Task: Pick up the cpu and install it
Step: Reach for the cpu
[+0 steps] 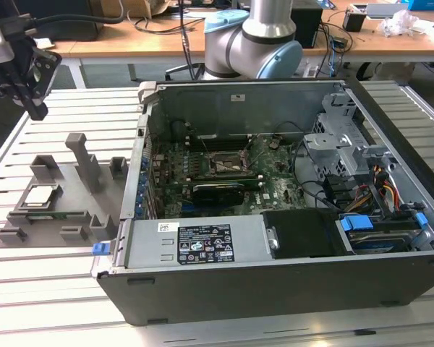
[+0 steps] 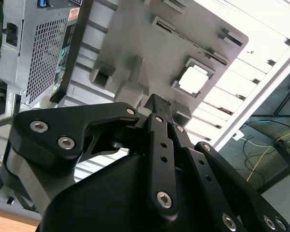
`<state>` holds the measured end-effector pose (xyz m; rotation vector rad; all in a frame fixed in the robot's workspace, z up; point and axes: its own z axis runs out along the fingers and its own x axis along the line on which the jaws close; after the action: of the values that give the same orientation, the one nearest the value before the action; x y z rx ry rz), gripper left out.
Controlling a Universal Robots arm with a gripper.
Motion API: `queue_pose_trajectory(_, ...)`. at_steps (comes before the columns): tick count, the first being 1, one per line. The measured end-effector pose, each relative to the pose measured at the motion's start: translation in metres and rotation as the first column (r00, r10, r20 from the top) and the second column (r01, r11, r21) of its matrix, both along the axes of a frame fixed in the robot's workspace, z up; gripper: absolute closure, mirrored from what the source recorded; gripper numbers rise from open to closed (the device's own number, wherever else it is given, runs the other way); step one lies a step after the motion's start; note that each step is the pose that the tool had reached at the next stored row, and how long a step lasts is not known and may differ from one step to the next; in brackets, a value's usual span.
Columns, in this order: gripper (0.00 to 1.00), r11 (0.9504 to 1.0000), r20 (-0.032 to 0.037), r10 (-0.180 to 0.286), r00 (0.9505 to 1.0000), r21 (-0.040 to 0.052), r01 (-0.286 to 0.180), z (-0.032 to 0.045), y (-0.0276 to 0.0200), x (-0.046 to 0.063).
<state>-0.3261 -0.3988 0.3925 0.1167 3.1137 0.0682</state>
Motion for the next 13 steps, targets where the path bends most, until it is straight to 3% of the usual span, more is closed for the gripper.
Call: queue_pose_trajectory(13,0.89,1.0000,0.0000,0.000,1.0000,0.0000,0.000,-0.0002,0.0000,-0.015)
